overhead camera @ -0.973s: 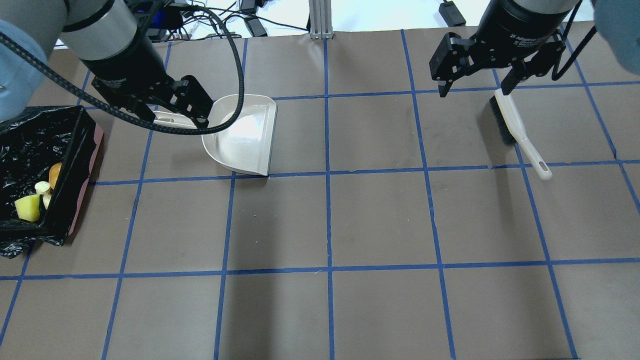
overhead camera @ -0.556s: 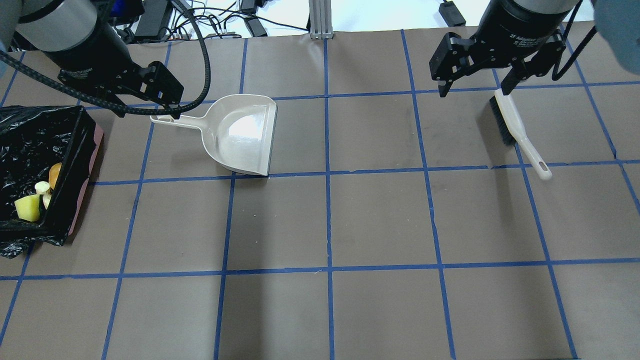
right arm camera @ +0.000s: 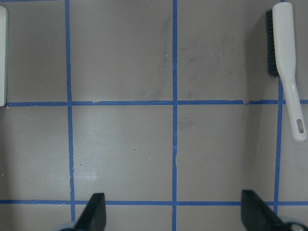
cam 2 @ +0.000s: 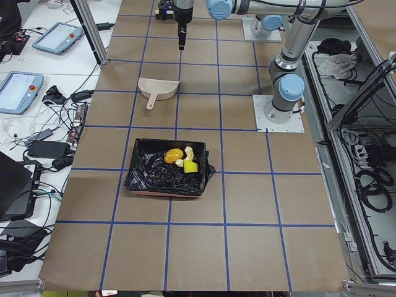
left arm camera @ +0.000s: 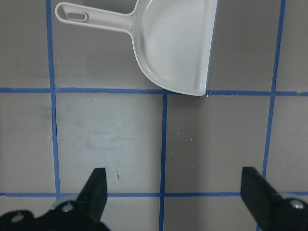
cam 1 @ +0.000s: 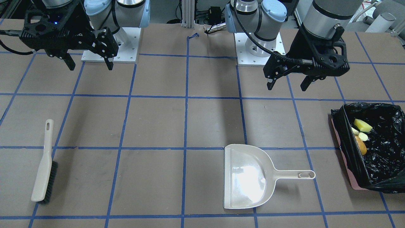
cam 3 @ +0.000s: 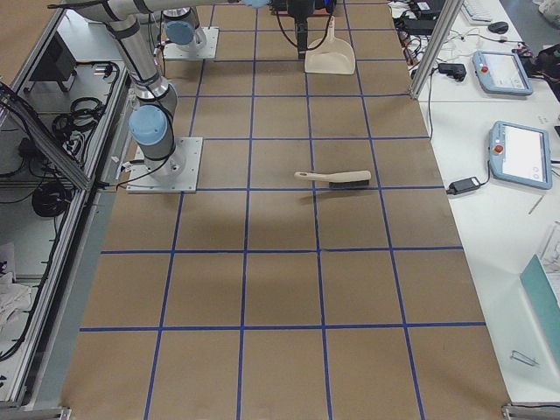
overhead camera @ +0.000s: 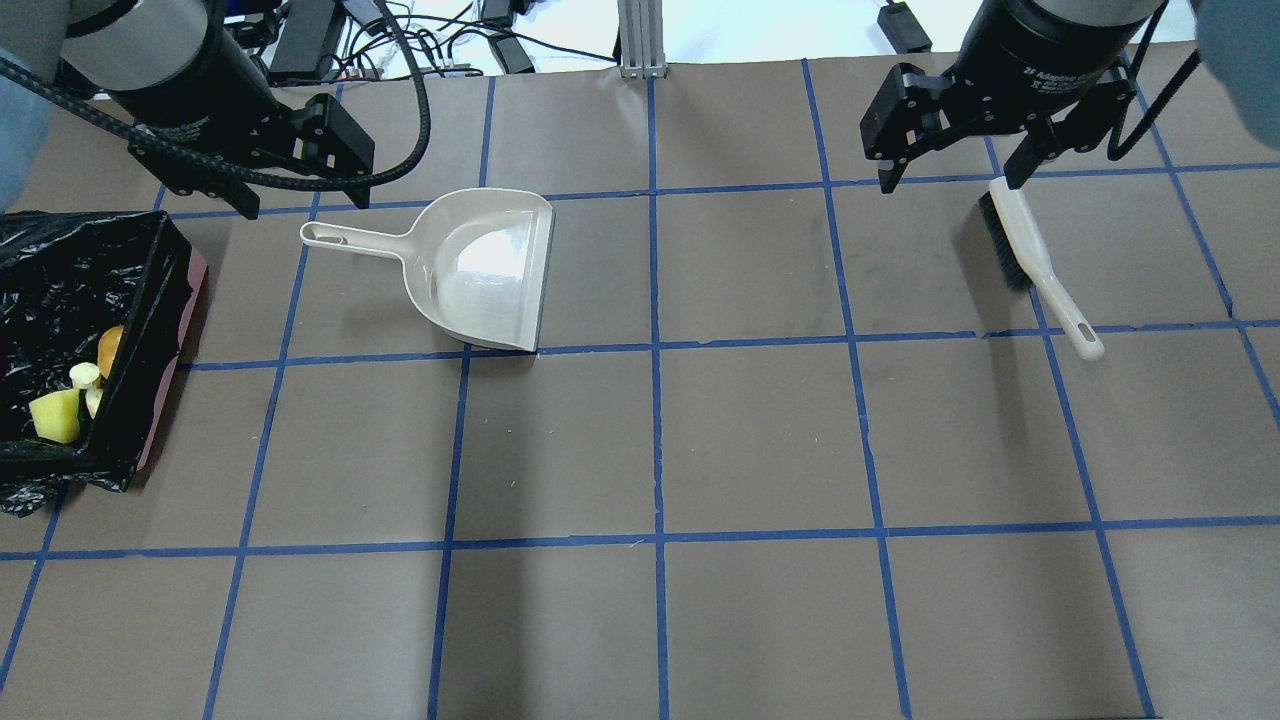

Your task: Sweep and dump trash into bin

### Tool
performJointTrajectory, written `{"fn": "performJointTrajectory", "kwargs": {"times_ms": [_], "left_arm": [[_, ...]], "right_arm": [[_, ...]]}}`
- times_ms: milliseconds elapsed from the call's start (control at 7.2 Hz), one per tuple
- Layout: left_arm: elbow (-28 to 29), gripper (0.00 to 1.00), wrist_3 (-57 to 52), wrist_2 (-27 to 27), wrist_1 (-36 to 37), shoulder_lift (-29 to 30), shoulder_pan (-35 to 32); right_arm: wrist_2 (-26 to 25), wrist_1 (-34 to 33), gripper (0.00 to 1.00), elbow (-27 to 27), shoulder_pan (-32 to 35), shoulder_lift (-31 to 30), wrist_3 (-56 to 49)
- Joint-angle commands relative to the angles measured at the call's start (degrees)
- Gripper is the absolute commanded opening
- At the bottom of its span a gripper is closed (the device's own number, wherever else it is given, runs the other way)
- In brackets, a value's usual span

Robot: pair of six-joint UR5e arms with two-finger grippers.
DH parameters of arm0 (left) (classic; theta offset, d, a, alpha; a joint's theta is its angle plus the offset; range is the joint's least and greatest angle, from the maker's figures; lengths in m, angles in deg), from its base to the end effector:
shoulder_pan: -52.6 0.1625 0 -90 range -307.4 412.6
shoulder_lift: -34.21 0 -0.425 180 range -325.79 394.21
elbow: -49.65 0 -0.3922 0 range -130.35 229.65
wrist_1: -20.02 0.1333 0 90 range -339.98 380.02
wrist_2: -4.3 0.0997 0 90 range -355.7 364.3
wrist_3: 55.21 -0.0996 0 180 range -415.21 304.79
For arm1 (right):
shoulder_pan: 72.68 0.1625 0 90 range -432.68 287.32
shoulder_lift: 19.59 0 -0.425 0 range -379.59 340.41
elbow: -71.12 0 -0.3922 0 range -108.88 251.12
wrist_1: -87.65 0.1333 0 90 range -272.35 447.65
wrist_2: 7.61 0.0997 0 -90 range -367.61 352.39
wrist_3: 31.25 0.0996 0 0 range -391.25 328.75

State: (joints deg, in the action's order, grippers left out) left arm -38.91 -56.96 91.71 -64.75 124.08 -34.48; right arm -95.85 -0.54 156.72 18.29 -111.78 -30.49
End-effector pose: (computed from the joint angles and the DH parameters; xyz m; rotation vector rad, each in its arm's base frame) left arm -0.1121 -0.5082 0.5113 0.0274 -3.0956 0.1866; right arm 0.1445 -0.4786 0.5413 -0.0077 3.1070 -0.1289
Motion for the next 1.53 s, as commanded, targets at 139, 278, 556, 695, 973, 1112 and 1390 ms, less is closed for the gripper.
{"fn": "performJointTrajectory", "kwargs": {"times_ms": [139,278,556,695,973,1112,1390], "left_arm": [[-0.30,1.00,0.96,-0.05,2.42,0.31,-4.14],[-0.30,1.00,0.87,-0.05,2.33,0.22,-4.33],[-0.74,1.00,0.61,-0.31,2.33,0.22,-4.33],[-0.74,1.00,0.52,0.03,2.33,0.39,-4.33],[-0.74,1.00,0.35,0.74,2.15,0.48,-3.98],[-0.74,1.00,0.43,4.40,1.72,0.74,-3.98],[-0.83,1.00,0.35,5.05,0.58,0.57,-3.54]], "right_arm": [[-0.79,0.30,1.00,0.00,-0.18,0.09,-0.06],[-0.18,-0.22,1.00,0.00,-0.26,0.09,-0.15],[-0.09,0.30,1.00,0.00,-0.18,0.00,0.20],[0.00,0.13,1.00,0.00,-0.18,0.09,0.12],[-0.09,0.04,1.00,0.26,-0.09,0.35,0.03],[-0.35,0.21,1.00,0.35,-0.09,0.26,-0.15],[-0.52,0.30,1.00,0.35,-0.18,0.09,-0.15]]}}
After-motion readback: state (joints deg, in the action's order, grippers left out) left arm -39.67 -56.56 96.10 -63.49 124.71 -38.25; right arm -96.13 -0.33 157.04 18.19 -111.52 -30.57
